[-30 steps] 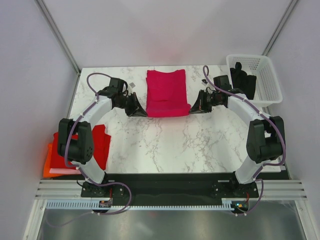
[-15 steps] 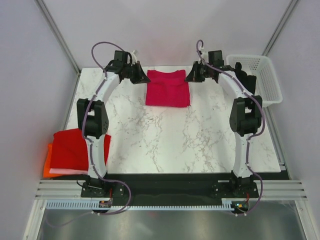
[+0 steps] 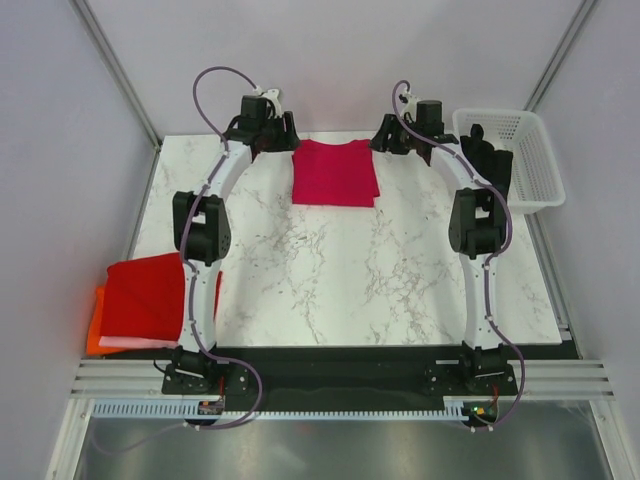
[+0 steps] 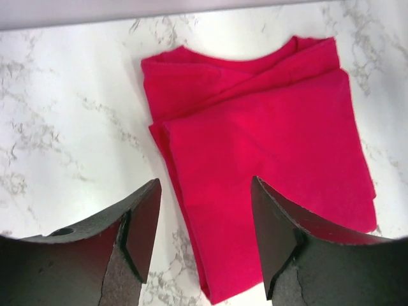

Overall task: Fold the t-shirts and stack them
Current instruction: Fold the tshirt

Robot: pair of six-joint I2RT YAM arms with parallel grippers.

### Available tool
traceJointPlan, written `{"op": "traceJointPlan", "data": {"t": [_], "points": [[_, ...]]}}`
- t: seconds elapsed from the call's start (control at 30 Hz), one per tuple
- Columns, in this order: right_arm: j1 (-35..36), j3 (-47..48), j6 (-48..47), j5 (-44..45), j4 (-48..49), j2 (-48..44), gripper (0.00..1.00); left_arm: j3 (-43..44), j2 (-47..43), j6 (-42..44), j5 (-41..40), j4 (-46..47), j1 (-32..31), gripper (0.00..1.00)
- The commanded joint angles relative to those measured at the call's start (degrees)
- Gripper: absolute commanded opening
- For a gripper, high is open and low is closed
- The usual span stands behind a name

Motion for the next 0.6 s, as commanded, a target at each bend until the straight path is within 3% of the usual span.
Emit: {"op": "traceJointPlan", "data": {"t": [0.0, 0.2, 0.57], "points": [[-0.4, -4.8, -0.6, -7.9, 1.9, -6.2, 0.63, -3.1, -4.7, 3.7, -1.9, -2.8, 0.7, 0.66], [0.0, -10.3, 1.1, -14.8, 1.8, -6.9, 0.57, -6.7, -3.9, 2.6, 13.8, -6.8, 3.3, 0.66], [0.8, -8.6, 2.4, -14.2, 2.0, -2.9, 0.57, -4.6, 5.3, -5.6, 20.5, -2.2, 5.9, 0.72]]}}
